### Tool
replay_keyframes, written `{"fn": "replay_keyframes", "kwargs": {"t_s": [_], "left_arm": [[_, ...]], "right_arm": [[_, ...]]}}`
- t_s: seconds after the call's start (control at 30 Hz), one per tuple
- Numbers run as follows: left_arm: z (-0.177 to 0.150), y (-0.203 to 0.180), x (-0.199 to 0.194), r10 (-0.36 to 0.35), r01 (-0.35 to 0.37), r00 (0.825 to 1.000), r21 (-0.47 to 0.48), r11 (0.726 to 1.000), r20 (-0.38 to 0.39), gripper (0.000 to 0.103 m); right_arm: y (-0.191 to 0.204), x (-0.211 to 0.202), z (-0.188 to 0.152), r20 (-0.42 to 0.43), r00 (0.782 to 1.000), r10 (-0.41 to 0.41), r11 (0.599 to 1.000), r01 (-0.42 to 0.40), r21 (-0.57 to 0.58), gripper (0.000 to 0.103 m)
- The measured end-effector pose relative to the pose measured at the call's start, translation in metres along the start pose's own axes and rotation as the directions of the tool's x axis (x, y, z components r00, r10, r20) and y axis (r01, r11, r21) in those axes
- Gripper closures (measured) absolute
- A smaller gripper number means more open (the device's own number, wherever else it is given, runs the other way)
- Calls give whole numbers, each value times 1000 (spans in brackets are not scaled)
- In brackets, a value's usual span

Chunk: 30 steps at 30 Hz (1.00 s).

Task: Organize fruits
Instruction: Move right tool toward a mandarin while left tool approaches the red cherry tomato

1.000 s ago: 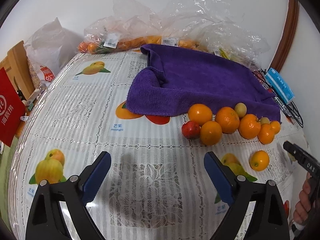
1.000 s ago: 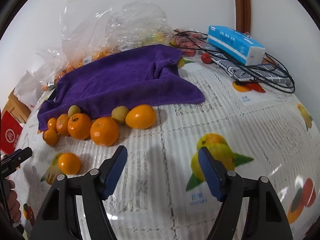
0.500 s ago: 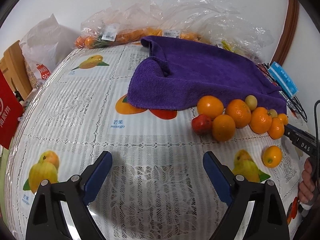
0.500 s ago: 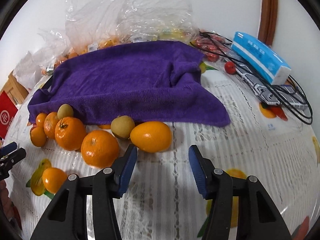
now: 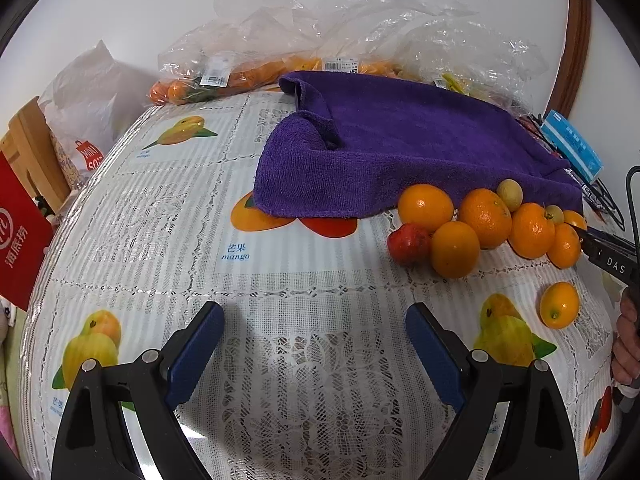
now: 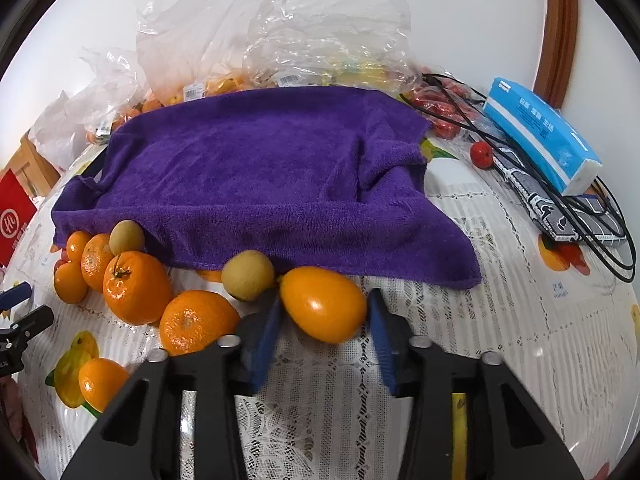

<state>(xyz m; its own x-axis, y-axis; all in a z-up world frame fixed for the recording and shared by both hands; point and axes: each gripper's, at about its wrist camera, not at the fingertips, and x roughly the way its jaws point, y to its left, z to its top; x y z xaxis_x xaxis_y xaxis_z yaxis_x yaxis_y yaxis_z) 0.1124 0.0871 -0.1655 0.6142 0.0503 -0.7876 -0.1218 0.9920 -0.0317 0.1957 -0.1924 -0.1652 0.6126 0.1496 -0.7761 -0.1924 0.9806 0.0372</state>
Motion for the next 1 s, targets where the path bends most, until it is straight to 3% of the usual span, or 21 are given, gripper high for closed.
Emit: {"fn": "replay_keyframes", "kwargs": {"t_s": [0.17,0.33,0.4,0.83,1.0], "left_arm": [[0,3,-3,-36,36,999,-15,999,12,13],[5,-3,-1,-53,53,998,0,999,22,22],[10,-4,2,-60,60,998,-11,998,23,32],[27,-33,16,-92,91,996,51,995,21,42],[30,-39,19,-75,73,997,50,996,26,61]], "right_arm": [[-3,-4,-2,7,1000,29,1000,-29,13,69],[-3,-13,-11,12,999,53,998,-53,23,69],[-3,-15,-13,13,998,62,998,-62,25,69],[0,-14,-14,9,999,49,999,-49,15,69],[-1,-13,-14,8,999,53,998,-53,15,68]]}}
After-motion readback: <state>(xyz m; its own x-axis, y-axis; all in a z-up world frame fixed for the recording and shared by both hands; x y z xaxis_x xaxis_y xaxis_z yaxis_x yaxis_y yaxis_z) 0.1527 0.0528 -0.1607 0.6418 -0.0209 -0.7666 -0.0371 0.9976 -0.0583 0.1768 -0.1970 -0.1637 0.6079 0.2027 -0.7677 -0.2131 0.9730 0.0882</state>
